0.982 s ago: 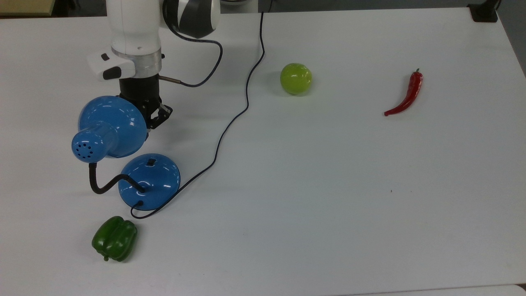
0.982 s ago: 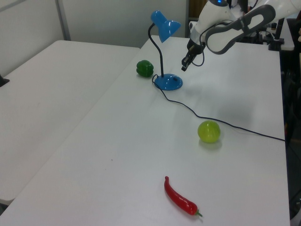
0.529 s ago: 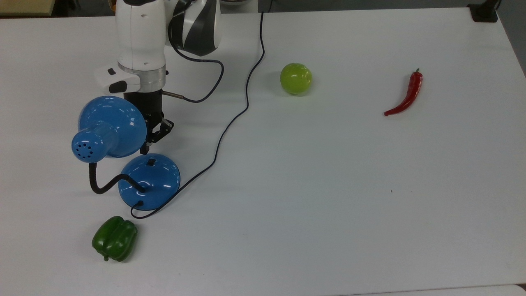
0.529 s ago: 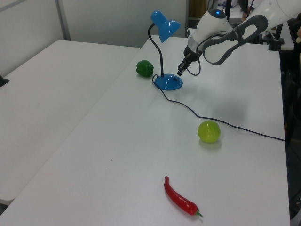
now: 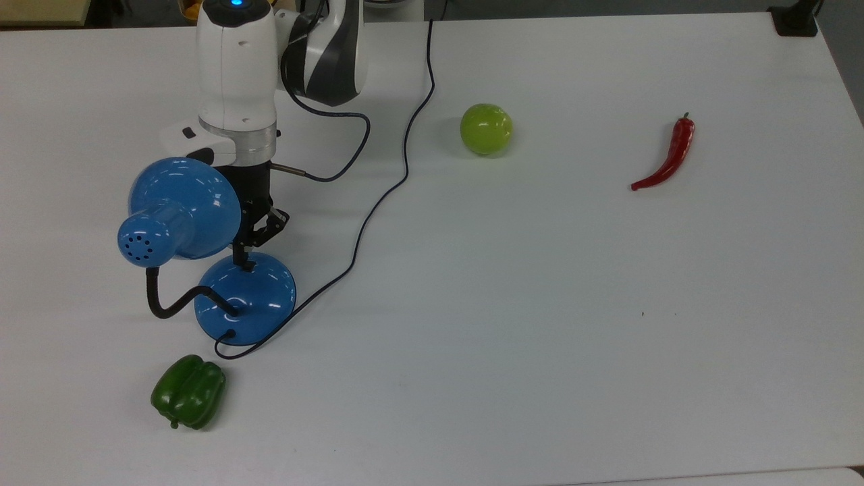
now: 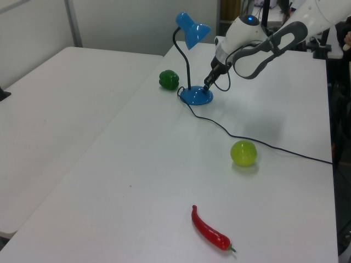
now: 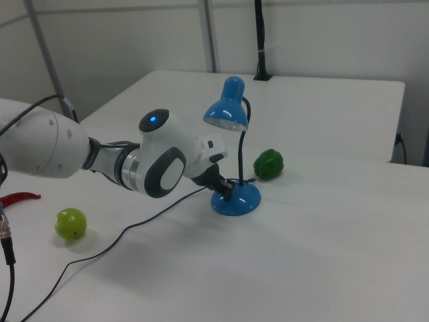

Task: Turn on desk lamp
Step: 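Lower the gripper onto the lamp base switch and press it, then lift the gripper up and away from the lit lamp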

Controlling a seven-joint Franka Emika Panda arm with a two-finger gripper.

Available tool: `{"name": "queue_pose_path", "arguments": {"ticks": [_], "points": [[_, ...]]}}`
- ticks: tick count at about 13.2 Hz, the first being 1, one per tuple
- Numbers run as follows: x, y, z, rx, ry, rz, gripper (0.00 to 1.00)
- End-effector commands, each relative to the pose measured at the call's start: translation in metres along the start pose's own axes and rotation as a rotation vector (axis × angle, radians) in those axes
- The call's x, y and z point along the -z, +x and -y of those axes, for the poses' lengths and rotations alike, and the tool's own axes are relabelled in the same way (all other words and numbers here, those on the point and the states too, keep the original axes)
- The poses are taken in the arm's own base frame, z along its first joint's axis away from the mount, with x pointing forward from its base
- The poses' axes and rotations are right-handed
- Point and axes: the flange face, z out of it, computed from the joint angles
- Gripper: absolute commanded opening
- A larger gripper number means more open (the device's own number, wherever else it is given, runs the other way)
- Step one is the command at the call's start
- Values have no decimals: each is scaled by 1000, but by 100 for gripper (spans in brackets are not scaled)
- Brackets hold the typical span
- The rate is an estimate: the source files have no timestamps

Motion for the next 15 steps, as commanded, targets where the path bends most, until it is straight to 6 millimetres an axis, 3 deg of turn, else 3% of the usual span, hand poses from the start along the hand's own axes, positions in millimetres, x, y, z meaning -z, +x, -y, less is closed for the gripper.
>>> {"name": "queue_pose_path", "arguments": {"ticks": [1,15], "points": [[-4,8,5,-12,-1,-33,0],[-13,6,8,10,-6,-39,0]]}}
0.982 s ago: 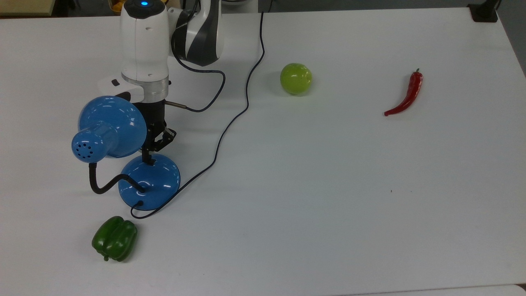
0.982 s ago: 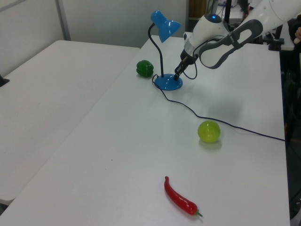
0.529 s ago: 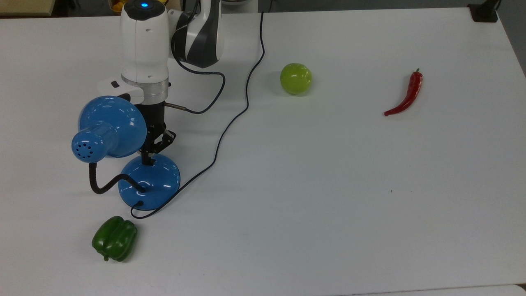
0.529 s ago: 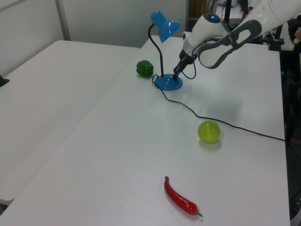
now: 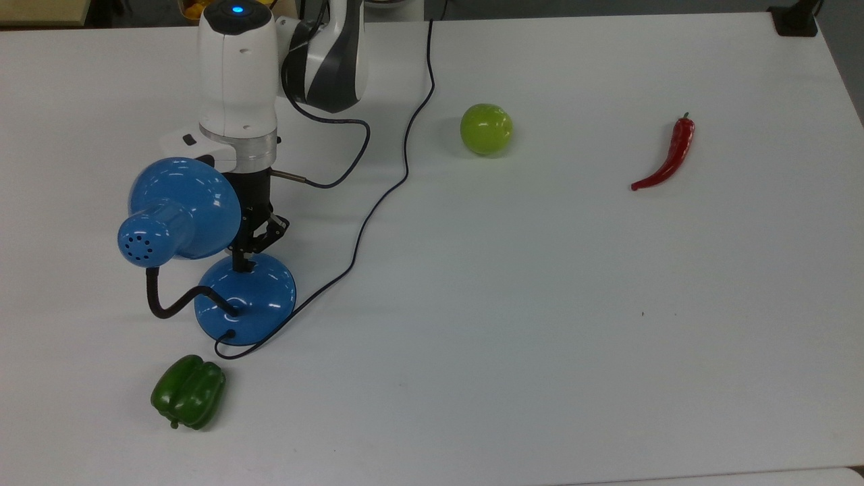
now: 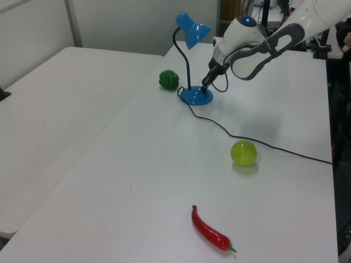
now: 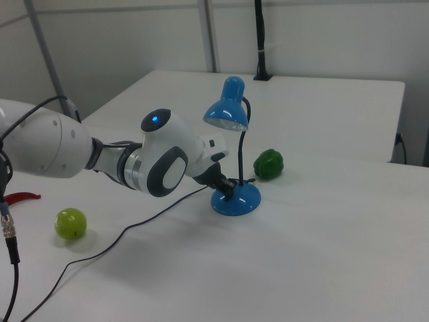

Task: Turn on desk lamp
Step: 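Lift the gripper up and away from the lit lamp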

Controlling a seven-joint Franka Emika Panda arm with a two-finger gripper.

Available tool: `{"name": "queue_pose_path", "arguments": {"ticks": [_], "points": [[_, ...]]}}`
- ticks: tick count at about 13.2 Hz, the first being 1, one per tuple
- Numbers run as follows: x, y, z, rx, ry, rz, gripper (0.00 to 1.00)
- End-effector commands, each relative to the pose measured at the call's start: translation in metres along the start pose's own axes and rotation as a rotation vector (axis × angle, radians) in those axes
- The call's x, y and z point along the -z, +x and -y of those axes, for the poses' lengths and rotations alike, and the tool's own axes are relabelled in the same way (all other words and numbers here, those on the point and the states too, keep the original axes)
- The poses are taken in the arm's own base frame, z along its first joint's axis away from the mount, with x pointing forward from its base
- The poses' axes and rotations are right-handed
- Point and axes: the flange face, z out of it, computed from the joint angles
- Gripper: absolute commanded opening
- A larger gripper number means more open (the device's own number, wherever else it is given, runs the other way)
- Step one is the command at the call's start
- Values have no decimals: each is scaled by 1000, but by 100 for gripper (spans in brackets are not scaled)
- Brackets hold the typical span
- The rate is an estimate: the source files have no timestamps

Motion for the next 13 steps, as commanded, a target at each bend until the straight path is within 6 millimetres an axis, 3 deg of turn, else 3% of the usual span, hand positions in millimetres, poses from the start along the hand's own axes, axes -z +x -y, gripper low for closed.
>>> {"name": "queue_pose_path", "arguments": {"ticks": [1,7,13], "points": [[-6,0,6,5,-4,-55,0],[-4,-4,5,16,-3,-46,0],[50,-6,-6,116,19,120,0]]}}
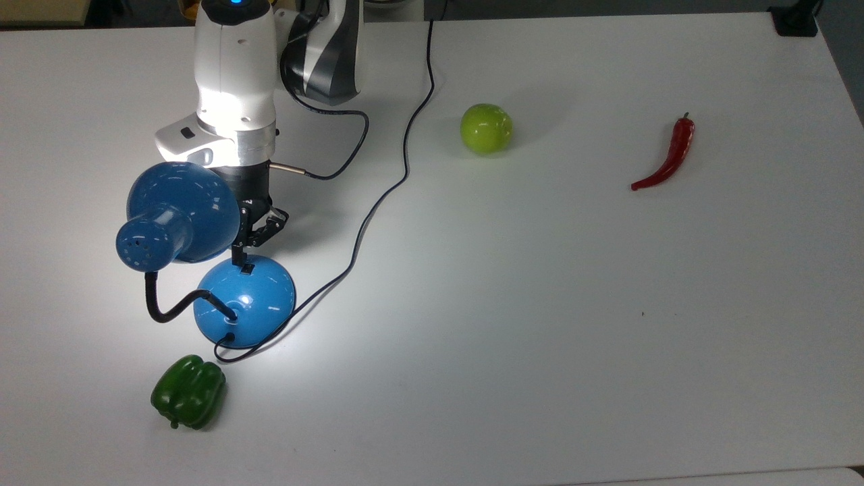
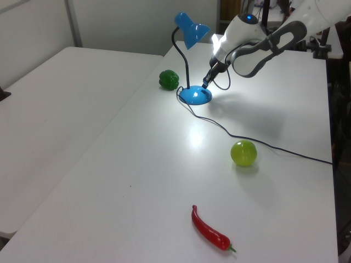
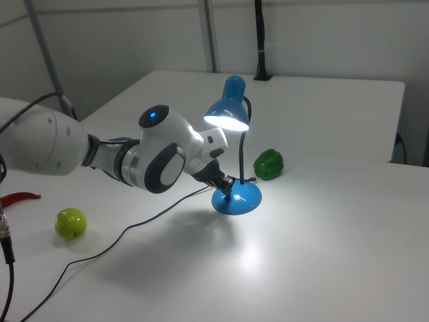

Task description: Turn on desk lamp

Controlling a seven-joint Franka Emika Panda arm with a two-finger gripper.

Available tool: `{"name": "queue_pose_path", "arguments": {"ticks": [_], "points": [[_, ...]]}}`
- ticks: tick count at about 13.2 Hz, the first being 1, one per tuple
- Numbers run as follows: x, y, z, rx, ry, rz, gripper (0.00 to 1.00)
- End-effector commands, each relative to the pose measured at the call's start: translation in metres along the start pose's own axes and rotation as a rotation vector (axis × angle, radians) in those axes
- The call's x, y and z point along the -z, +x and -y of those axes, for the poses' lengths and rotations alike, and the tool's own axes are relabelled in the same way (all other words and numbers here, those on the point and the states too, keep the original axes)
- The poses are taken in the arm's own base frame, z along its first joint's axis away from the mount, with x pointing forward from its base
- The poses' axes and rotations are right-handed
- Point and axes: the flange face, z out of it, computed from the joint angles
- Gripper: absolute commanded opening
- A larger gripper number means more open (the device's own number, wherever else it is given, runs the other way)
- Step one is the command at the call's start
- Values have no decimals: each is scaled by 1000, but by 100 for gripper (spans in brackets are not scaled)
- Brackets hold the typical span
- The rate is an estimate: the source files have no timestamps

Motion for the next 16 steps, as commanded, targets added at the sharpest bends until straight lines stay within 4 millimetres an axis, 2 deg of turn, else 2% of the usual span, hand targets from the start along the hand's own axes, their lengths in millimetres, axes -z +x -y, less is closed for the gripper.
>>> {"name": "queue_pose_path", "arguments": {"ticks": [1,3,5,6,7,10,11,12,14,16], "points": [[42,-11,-5,100,25,155,0],[57,-16,-4,108,41,245,0],[83,-18,-7,103,58,325,2],[103,-17,-9,99,67,359,13],[123,-19,-12,96,79,398,29],[184,-16,-16,67,114,442,88],[201,-11,-17,54,121,468,100],[215,-8,-14,39,129,486,100],[256,5,-6,-47,118,496,100],[284,16,2,-94,142,480,100]]}}
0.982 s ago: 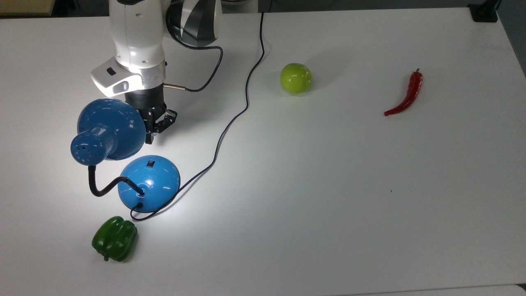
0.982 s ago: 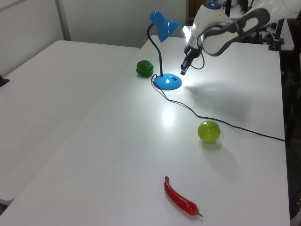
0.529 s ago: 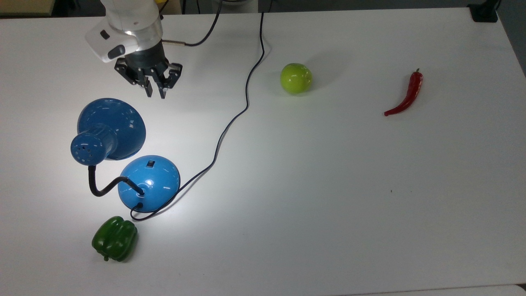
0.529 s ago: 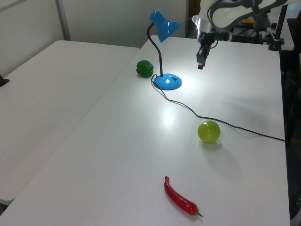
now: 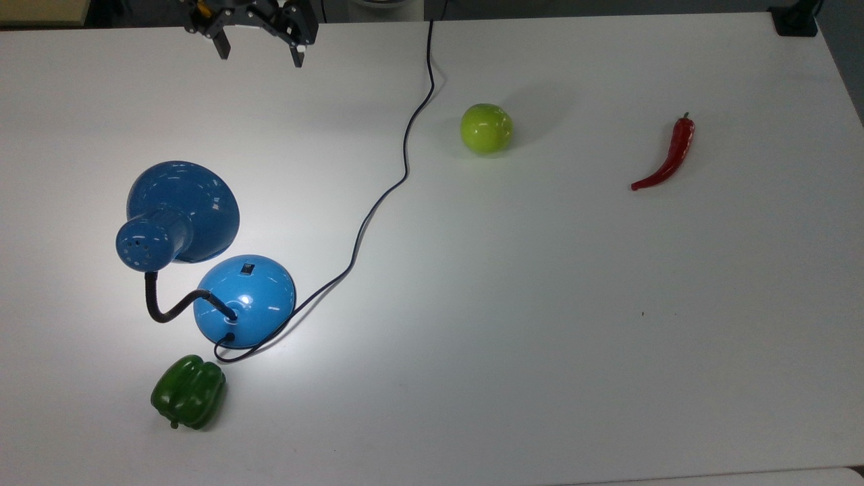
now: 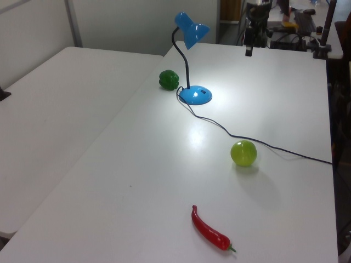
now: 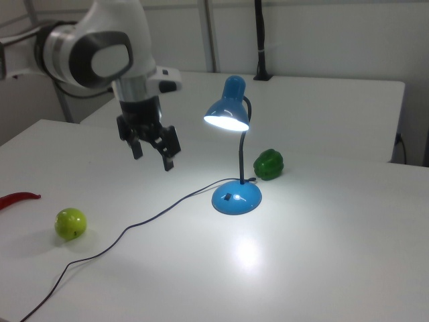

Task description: Turn on desk lamp

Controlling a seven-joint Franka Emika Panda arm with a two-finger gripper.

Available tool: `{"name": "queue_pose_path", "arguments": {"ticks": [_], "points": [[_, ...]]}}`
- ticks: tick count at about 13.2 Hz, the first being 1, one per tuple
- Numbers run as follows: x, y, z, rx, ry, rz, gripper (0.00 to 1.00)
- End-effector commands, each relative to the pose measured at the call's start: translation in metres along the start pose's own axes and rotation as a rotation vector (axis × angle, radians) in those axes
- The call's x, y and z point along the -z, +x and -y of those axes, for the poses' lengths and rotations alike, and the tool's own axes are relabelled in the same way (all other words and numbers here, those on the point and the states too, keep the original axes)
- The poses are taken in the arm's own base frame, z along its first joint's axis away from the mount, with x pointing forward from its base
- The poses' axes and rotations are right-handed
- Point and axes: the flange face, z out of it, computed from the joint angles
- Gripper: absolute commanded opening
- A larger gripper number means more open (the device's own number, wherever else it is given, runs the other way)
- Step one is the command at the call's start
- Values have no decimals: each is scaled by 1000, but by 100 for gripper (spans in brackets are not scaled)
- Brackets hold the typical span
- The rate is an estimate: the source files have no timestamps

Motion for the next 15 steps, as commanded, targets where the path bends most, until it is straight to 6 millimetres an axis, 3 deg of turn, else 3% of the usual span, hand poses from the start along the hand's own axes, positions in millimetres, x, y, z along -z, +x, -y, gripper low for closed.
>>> {"name": "queue_pose_path", "arguments": {"ticks": [1,4,6,8,15], "points": [[59,-8,32,-73,73,-24,100],[70,-9,56,-67,85,-36,100],[67,-11,94,-7,85,-32,100],[68,-14,112,40,76,-35,100],[53,-4,118,285,-14,-69,100]]}}
